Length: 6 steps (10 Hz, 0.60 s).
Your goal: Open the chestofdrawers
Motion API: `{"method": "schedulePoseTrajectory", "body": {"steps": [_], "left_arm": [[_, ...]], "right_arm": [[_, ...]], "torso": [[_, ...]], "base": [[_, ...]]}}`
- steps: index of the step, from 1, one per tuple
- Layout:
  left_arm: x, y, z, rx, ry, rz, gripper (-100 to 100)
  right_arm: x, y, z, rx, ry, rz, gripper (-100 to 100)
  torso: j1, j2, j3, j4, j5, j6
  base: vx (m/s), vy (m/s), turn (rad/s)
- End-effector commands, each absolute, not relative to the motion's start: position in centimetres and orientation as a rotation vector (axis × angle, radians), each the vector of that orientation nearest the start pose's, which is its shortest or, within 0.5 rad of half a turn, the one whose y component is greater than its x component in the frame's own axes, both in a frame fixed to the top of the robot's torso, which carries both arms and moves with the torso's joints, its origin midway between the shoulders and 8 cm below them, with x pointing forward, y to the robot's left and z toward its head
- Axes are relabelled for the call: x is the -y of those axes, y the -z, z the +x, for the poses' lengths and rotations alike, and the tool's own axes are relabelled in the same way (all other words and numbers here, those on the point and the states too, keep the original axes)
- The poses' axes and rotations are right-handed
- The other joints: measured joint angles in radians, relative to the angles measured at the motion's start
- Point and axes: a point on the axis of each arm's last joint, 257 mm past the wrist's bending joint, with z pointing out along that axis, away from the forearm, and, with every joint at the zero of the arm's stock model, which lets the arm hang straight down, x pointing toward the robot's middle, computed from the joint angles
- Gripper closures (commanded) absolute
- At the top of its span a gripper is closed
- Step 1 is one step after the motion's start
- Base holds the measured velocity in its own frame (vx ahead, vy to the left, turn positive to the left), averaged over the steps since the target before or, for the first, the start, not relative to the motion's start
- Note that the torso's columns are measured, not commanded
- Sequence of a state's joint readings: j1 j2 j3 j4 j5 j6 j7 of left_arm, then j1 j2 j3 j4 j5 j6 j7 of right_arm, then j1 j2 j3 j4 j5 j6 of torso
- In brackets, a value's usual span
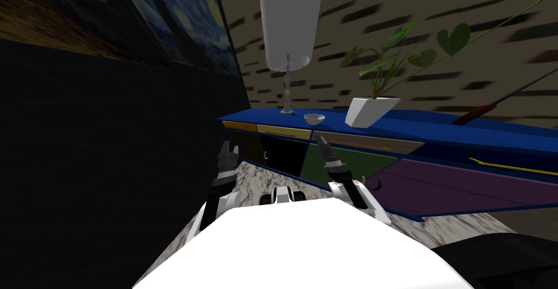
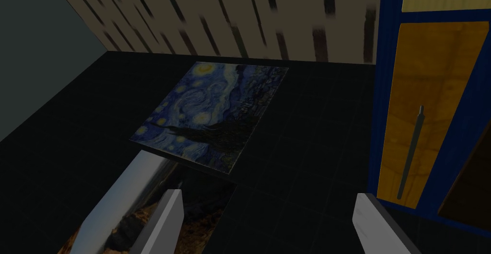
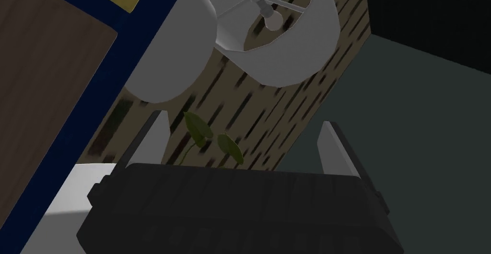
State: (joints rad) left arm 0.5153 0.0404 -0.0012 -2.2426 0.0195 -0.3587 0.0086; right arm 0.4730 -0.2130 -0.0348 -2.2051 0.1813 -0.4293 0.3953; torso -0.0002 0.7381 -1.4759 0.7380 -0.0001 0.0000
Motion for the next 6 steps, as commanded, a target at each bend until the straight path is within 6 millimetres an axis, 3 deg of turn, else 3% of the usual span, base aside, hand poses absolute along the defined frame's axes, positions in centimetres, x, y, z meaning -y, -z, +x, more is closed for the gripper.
{"method": "schedulePoseTrajectory", "body": {"steps": [1,6], "left_arm": [[-28.6,2.69,37.04,-0.762,1.268,-0.802,0],[-28.6,2.69,37.04,-0.762,1.268,-0.802,0]], "right_arm": [[25.9,2.18,37.6,-1.021,-0.646,0.176,-100],[25.71,2.83,38.12,-1.058,-0.434,0.006,-100]], "torso": [[0.0,0.0,0.0,0.0,0.0,0.0],[0.0,0.0,0.0,0.0,0.0,0.0]], "base": [[0.006,0.023,0.035],[0.008,0.033,0.021]]}}
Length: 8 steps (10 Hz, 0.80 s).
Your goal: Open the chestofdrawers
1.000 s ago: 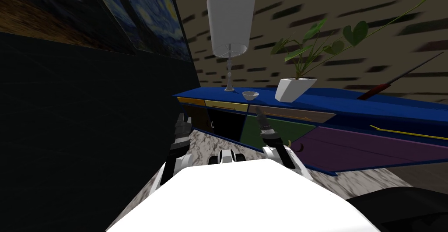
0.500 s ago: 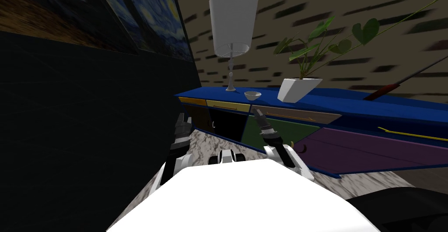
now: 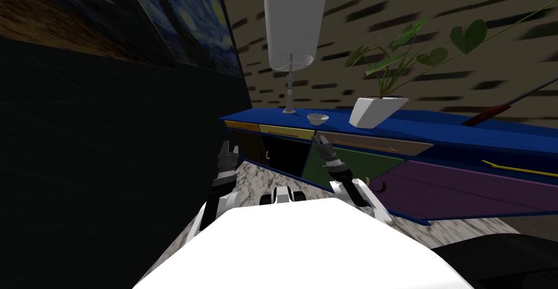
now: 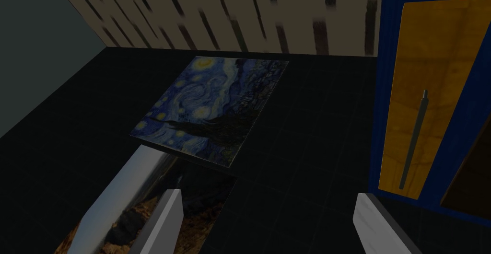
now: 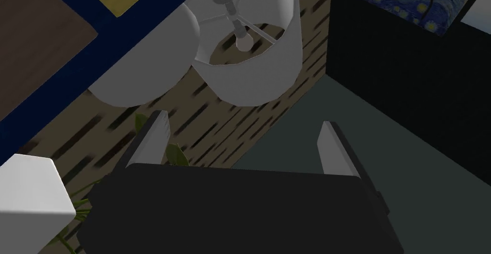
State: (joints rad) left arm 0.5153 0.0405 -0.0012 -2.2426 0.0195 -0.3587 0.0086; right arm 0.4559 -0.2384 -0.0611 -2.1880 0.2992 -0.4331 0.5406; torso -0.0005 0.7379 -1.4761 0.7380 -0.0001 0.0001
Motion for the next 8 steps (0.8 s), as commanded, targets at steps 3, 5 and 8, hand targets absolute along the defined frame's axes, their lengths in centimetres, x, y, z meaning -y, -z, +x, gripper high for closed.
{"method": "schedulePoseTrajectory", "body": {"steps": [3,5,8], "left_arm": [[-28.6,2.7,37.0,-0.762,1.268,-0.802,0],[-28.6,2.7,37.0,-0.762,1.268,-0.802,0],[-28.6,2.7,37.0,-0.762,1.268,-0.802,0]], "right_arm": [[25.7,3.1,38.3,-1.067,-0.354,-0.057,-100],[25.7,3.5,38.6,-1.076,-0.278,-0.119,-100],[25.8,4.4,39.1,-1.09,-0.129,-0.242,-100]], "torso": [[0.001,0.0,0.0,0.0,0.0,0.0],[0.001,0.0,0.0,0.0,0.0,0.0],[0.0,0.0,0.0,0.0,0.0,0.0]], "base": [[0.009,0.026,0.016],[0.009,0.027,0.019],[0.006,0.027,0.021]]}}
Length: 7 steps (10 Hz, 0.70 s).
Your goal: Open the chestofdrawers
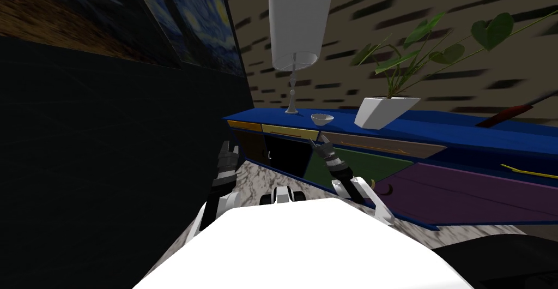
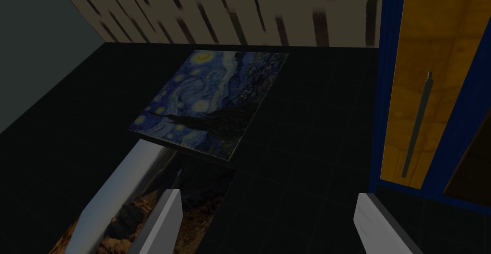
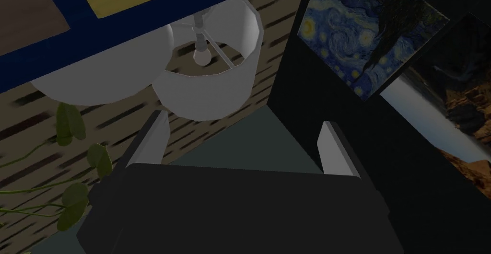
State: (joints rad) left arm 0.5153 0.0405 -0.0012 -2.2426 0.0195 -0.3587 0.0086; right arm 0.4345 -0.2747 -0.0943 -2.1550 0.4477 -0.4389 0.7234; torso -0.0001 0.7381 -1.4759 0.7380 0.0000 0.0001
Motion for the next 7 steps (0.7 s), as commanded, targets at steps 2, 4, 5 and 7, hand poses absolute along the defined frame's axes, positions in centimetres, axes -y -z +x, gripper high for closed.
{"method": "schedulePoseTrajectory", "body": {"steps": [2,4,5,7], "left_arm": [[-28.6,2.7,37.0,-0.762,1.268,-0.802,0],[-28.6,2.7,37.0,-0.762,1.268,-0.802,0],[-28.6,2.7,37.0,-0.762,1.268,-0.802,0],[-28.6,2.7,37.0,-0.762,1.268,-0.802,0]], "right_arm": [[26.0,4.9,39.4,-1.095,-0.053,-0.307,-100],[26.2,5.4,39.7,-1.099,0.024,-0.372,-100],[26.2,5.4,39.7,-1.098,0.029,-0.375,-100],[26.4,6.0,40.1,-1.099,0.106,-0.442,-100]], "torso": [[0.0,0.0,0.0,0.0,0.0,0.0],[0.0,0.0,0.0,0.0,0.0,0.0],[0.0,0.0,0.0,0.0,0.0,0.0],[0.0,0.0,0.0,0.0,0.0,0.0]], "base": [[0.007,0.029,0.016],[0.008,0.029,0.02],[0.007,0.025,0.014],[0.008,0.03,0.02]]}}
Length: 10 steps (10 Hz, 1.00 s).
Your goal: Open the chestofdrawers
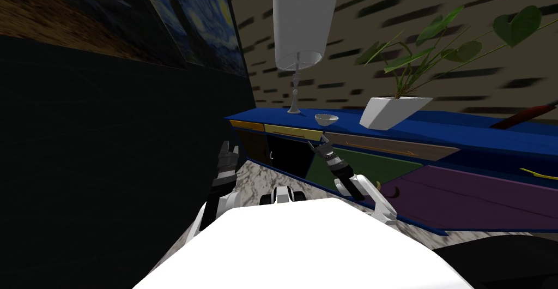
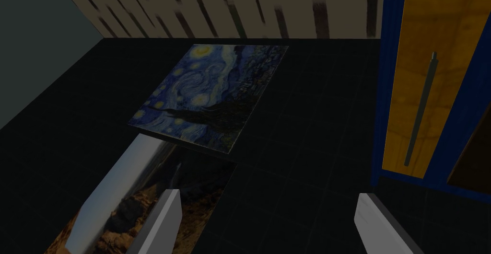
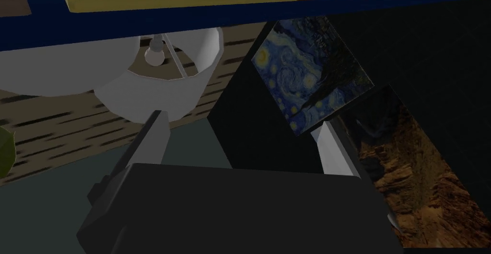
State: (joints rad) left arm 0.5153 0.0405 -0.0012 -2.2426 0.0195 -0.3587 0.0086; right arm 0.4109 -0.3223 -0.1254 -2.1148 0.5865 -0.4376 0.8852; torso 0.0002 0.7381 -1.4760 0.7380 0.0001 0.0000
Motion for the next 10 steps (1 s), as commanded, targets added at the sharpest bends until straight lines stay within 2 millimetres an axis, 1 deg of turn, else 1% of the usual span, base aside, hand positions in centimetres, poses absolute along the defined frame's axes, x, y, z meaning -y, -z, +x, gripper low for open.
{"method": "schedulePoseTrajectory", "body": {"steps": [1,2,3,4,6,7,8,9,10], "left_arm": [[-28.6,2.7,37.0,-0.762,1.268,-0.802,0],[-28.6,2.7,37.0,-0.762,1.268,-0.802,0],[-28.6,2.7,37.0,-0.762,1.268,-0.802,0],[-28.6,2.7,37.0,-0.762,1.268,-0.802,0],[-28.6,2.7,37.0,-0.762,1.268,-0.802,0],[-28.6,2.7,37.0,-0.762,1.268,-0.802,0],[-28.6,2.7,37.0,-0.762,1.268,-0.802,0],[-28.6,2.7,37.0,-0.762,1.268,-0.802,0],[-28.6,2.7,37.0,-0.762,1.268,-0.802,0]], "right_arm": [[26.7,6.6,40.4,-1.1,0.178,-0.505,-100],[26.7,6.6,40.4,-1.098,0.183,-0.508,-100],[27.0,7.2,40.8,-1.097,0.256,-0.573,-100],[27.0,7.2,40.8,-1.096,0.259,-0.575,-100],[27.9,8.3,41.4,-1.09,0.385,-0.693,-100],[27.8,8.4,41.4,-1.084,0.406,-0.708,-100],[28.3,8.9,41.7,-1.078,0.469,-0.768,-100],[28.3,8.9,41.7,-1.075,0.476,-0.774,-100],[28.8,9.4,42.0,-1.063,0.543,-0.837,-100]], "torso": [[0.0,0.0,0.0,0.0,0.0,0.0],[0.0,0.0,0.0,0.0,0.0,0.0],[-0.001,0.0,0.0,0.0,0.0,0.0],[0.0,0.0,0.0,0.0,0.0,0.0],[0.0,0.0,0.0,0.0,0.0,0.0],[0.0,0.0,0.0,0.0,0.0,0.0],[0.0,0.0,0.0,0.0,0.0,0.0],[0.0,0.0,0.0,0.0,0.0,0.0],[-0.001,0.0,0.0,0.0,0.0,0.0]], "base": [[0.01,0.029,0.026],[0.008,0.024,0.012],[0.008,0.036,0.027],[0.006,0.029,0.012],[0.008,0.033,0.029],[0.012,0.029,0.015],[0.014,0.031,0.023],[0.011,0.024,0.012],[0.013,0.03,0.02]]}}
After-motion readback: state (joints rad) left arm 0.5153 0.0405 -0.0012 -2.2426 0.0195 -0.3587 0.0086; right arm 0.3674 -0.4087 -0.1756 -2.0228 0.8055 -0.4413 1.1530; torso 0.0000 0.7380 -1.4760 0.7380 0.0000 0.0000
